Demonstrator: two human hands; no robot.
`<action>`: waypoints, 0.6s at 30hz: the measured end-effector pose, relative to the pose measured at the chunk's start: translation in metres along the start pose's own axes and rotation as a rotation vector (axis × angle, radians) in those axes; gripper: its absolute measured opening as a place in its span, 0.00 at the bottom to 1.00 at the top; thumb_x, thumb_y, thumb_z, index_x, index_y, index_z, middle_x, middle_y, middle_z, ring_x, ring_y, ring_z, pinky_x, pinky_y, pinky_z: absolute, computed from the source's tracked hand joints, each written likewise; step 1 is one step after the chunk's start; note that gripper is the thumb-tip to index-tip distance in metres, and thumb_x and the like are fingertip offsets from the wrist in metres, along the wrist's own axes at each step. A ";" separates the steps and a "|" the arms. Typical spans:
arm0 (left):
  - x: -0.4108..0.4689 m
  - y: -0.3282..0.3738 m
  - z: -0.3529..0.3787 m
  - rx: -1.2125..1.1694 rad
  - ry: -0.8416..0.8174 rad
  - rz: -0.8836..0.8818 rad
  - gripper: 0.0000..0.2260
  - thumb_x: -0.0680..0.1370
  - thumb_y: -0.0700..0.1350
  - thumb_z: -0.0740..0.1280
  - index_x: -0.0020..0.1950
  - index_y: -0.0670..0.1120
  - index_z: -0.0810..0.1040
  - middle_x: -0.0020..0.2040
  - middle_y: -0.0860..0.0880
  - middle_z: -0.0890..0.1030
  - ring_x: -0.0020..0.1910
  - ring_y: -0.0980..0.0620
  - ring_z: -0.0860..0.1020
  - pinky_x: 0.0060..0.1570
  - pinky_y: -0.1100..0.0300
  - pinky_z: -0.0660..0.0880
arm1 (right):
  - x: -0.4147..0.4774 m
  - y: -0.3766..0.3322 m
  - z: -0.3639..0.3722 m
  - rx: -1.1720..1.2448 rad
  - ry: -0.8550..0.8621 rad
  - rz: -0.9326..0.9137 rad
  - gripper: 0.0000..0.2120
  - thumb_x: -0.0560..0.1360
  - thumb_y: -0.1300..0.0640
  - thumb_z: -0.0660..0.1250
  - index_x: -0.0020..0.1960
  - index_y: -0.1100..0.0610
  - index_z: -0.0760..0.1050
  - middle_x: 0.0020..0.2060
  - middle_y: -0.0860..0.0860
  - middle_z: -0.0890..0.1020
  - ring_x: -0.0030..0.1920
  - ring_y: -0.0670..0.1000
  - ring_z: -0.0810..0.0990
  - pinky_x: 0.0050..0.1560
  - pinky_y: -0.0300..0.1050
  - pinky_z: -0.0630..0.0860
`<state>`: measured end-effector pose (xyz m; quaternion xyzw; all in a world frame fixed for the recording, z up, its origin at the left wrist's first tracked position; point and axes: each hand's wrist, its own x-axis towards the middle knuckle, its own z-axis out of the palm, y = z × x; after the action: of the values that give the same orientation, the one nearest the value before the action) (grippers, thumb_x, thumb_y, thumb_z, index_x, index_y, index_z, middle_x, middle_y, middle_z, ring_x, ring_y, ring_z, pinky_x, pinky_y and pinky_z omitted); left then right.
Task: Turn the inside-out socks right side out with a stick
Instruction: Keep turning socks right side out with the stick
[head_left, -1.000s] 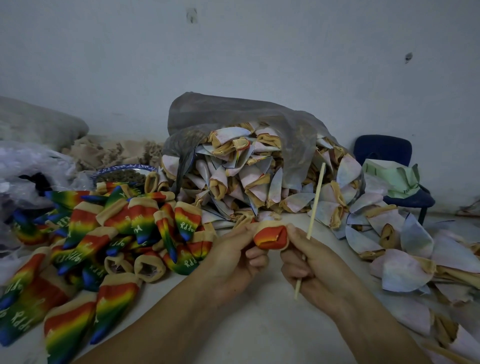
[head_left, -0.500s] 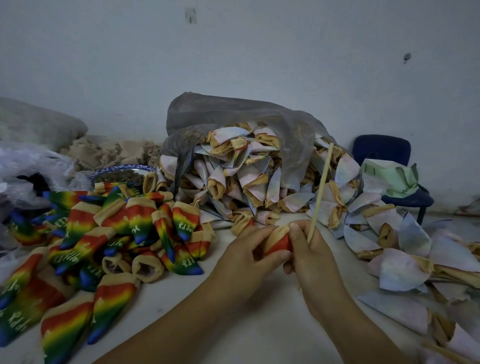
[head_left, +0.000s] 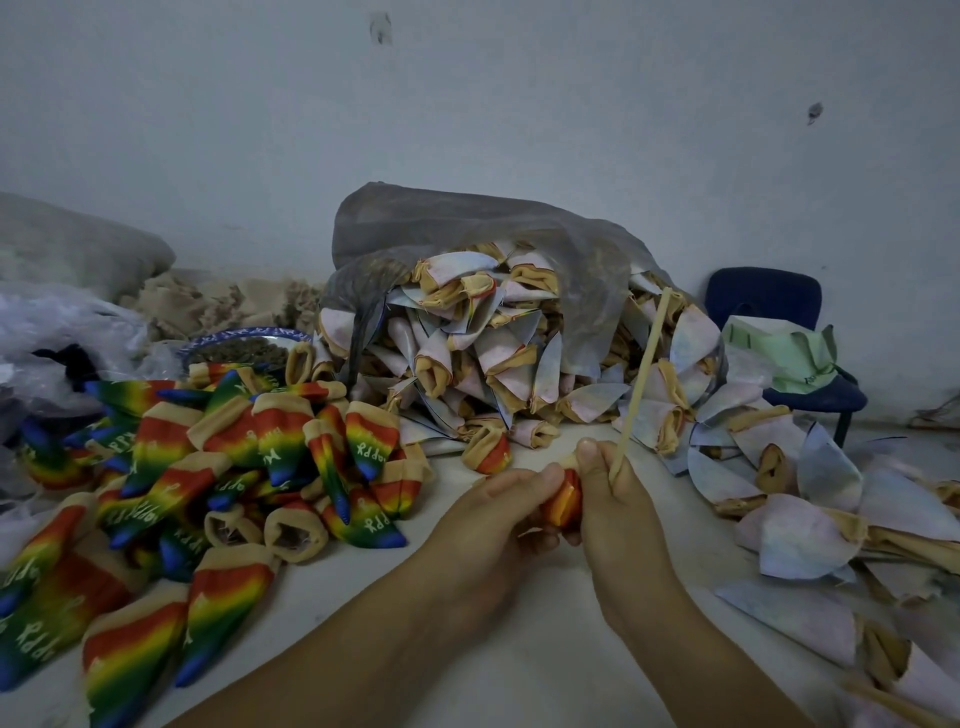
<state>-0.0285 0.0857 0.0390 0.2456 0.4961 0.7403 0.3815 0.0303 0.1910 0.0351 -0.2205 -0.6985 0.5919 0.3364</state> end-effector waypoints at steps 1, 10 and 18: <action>0.000 0.001 0.000 -0.025 -0.014 -0.019 0.10 0.69 0.56 0.75 0.41 0.49 0.85 0.38 0.48 0.83 0.36 0.55 0.81 0.36 0.65 0.76 | 0.000 0.000 0.000 0.014 -0.012 0.011 0.13 0.79 0.42 0.55 0.42 0.46 0.73 0.30 0.46 0.77 0.28 0.39 0.76 0.27 0.31 0.71; -0.002 0.001 -0.002 -0.292 -0.057 -0.119 0.05 0.73 0.48 0.71 0.37 0.51 0.82 0.45 0.49 0.82 0.47 0.52 0.75 0.42 0.62 0.73 | 0.006 0.000 -0.004 -0.053 -0.018 0.071 0.28 0.63 0.27 0.56 0.35 0.53 0.71 0.27 0.48 0.75 0.30 0.48 0.76 0.36 0.48 0.77; 0.000 0.009 -0.015 0.498 0.063 0.105 0.07 0.79 0.53 0.67 0.47 0.53 0.84 0.46 0.55 0.84 0.51 0.58 0.79 0.54 0.61 0.73 | 0.006 0.009 -0.009 -0.240 -0.004 0.010 0.27 0.70 0.30 0.53 0.28 0.52 0.67 0.20 0.45 0.69 0.25 0.42 0.69 0.32 0.41 0.68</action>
<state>-0.0429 0.0754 0.0412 0.3344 0.6612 0.6214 0.2546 0.0318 0.2035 0.0279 -0.2613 -0.7640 0.5059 0.3033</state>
